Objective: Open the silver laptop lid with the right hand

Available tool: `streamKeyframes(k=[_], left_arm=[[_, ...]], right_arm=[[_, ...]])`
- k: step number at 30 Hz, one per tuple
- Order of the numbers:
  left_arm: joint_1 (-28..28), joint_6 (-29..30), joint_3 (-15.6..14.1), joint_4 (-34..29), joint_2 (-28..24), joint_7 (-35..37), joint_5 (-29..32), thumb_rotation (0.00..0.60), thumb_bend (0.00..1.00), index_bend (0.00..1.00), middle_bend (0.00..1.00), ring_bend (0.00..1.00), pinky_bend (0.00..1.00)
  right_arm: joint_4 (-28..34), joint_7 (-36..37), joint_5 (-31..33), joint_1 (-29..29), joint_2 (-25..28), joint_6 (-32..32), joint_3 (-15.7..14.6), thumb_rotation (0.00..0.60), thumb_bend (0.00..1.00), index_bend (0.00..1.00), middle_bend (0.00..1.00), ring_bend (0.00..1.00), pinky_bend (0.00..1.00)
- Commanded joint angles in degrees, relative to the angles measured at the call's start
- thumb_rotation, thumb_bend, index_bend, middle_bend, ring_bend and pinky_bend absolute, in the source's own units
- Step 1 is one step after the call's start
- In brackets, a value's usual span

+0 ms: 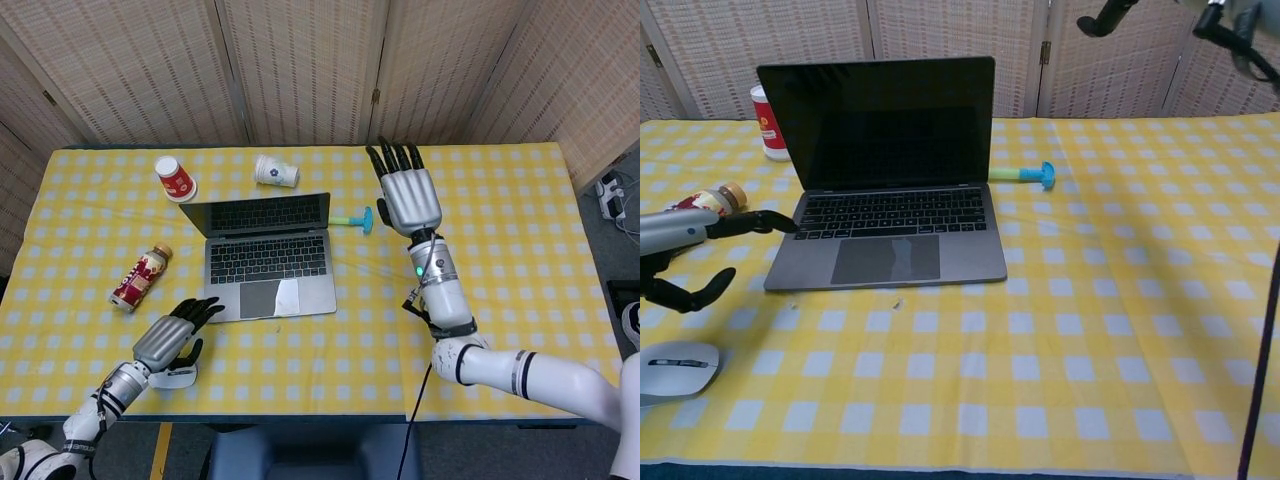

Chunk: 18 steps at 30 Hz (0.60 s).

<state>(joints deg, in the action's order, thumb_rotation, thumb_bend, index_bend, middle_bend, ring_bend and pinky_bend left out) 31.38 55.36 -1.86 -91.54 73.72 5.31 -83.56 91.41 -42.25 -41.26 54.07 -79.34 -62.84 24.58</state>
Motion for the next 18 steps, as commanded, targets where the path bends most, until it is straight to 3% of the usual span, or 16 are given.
streamKeyframes(k=[1, 7, 18], left_arm=[[-0.4, 0.9, 0.4, -0.7, -0.9, 0.1, 0.1, 0.6, 0.76, 0.03, 0.03, 0.0, 0.0], [-2.7, 5.3, 2.0, -2.8, -4.3, 1.5, 2.0, 0.6, 0.77, 0.03, 0.04, 0.0, 0.0], [-9.9, 17.7, 5.1, -4.2, -7.6, 1.5, 5.4, 0.6, 0.77, 0.06, 0.05, 0.01, 0.0]], right_arm=[[5.7, 3.4, -4.0, -4.7, 5.6, -1.2, -3.2, 0.6, 0.49, 0.0, 0.0, 0.0, 0.0], [12.2, 15.1, -15.0, -15.3, 16.4, -2.4, -9.8, 0.6, 0.48, 0.0, 0.0, 0.01, 0.0], [7.4, 36.9, -33.4, -29.4, 20.6, -10.5, -18.8, 0.6, 0.48, 0.0, 0.0, 0.04, 0.0]])
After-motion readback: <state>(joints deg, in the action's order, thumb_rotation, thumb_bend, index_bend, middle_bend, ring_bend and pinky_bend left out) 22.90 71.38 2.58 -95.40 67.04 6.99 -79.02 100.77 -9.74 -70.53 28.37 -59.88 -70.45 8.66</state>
